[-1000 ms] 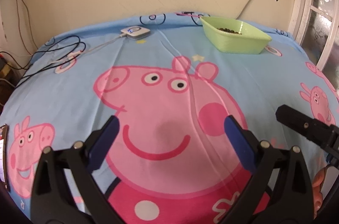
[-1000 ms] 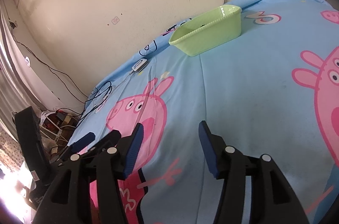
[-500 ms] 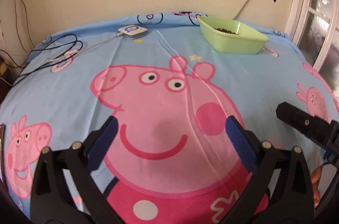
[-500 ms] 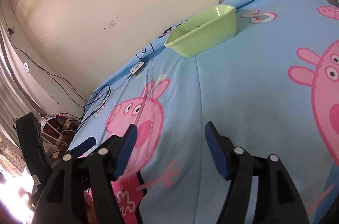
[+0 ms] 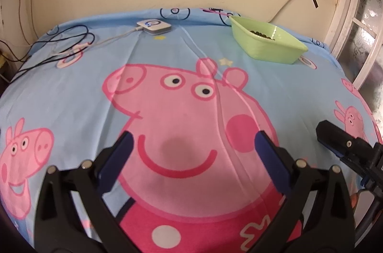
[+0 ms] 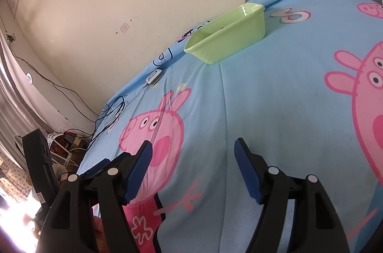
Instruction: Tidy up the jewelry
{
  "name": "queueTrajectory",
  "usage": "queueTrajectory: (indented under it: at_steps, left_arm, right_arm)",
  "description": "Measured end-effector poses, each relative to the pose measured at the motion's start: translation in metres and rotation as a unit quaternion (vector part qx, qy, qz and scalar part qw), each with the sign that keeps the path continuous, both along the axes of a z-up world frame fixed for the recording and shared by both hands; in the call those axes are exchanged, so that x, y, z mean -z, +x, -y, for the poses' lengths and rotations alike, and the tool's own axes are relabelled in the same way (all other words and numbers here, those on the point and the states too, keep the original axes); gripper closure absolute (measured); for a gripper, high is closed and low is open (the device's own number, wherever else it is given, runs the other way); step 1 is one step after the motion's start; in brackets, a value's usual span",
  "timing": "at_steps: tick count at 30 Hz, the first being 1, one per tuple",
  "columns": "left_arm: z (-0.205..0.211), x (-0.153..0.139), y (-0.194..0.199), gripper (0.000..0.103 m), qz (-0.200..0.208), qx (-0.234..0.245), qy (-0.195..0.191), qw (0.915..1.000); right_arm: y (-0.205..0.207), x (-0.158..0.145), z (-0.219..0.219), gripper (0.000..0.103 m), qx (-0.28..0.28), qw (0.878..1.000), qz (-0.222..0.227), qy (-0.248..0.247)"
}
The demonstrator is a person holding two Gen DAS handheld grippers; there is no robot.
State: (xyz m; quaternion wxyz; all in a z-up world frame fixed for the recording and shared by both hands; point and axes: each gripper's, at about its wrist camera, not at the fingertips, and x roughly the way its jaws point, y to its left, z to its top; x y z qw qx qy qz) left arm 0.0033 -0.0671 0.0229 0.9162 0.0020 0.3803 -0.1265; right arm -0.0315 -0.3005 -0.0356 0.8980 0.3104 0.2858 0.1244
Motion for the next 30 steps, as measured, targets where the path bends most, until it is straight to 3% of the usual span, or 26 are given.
queueTrajectory:
  at_steps: [30]
  left_arm:
    - [0.0018, 0.0026, 0.0028, 0.006, -0.010, -0.013, 0.033, 0.9993]
  right_arm:
    - [-0.0029, 0.0006, 0.0001, 0.053, -0.004, 1.000, 0.006, 0.003]
